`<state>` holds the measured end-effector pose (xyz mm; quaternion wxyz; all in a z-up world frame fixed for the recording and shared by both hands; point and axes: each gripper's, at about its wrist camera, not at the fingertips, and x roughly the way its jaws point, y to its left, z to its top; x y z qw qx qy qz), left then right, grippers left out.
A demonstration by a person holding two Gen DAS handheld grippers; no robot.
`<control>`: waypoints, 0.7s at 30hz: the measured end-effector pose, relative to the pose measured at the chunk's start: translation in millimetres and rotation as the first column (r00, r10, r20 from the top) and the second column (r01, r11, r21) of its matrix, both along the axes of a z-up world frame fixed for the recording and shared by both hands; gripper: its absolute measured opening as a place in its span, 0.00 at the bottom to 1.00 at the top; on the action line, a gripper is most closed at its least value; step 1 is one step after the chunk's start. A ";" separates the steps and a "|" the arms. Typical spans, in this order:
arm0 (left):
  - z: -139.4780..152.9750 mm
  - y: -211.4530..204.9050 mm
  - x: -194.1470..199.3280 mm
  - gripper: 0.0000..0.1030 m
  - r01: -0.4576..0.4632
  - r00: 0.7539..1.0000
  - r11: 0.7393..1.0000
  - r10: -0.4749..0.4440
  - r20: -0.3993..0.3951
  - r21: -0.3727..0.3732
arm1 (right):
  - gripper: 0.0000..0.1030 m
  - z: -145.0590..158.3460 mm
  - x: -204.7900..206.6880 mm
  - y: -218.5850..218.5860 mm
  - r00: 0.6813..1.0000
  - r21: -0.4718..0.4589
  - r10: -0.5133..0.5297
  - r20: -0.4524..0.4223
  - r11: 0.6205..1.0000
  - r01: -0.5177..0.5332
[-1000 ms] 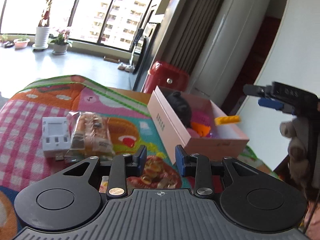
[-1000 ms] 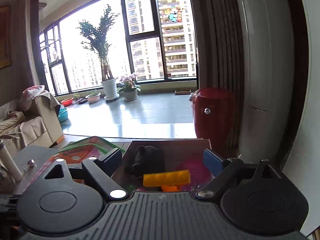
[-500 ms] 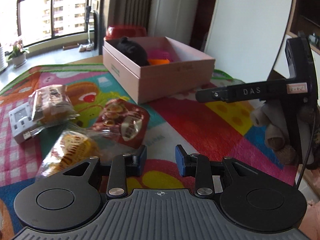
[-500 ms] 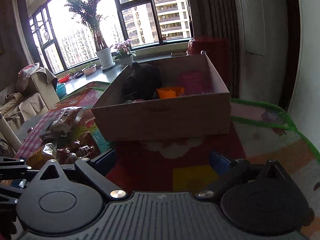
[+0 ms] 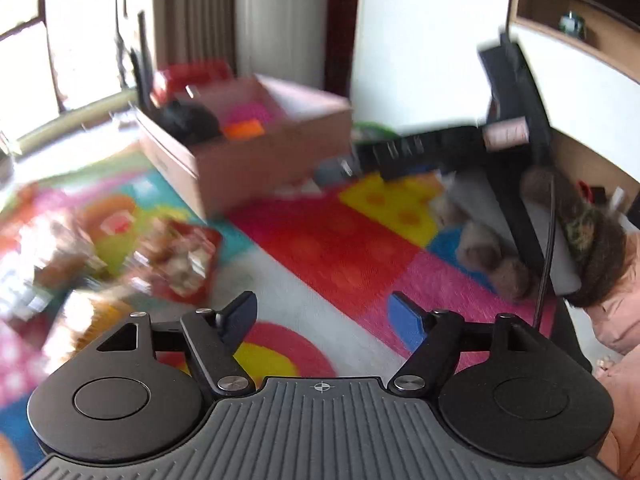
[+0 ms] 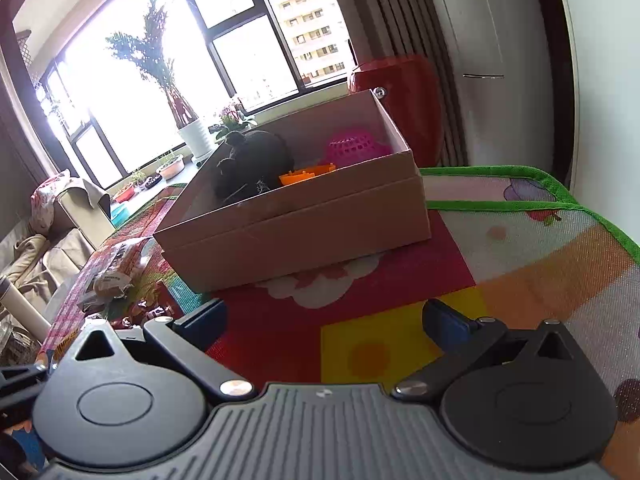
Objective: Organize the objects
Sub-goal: 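Pull both open tools back from the pink box, then grasp the yellow-wrapped bread bun with the left tool while the right tool grasps the red snack bag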
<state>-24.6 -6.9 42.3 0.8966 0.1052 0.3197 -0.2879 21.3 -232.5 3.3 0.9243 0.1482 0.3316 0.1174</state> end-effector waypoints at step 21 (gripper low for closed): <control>-19.6 116.5 22.6 0.55 -0.431 0.902 0.896 0.428 -0.050 -0.105 | 1.00 18.4 -15.0 127.2 0.908 -0.295 0.418 0.000 0.868 -0.400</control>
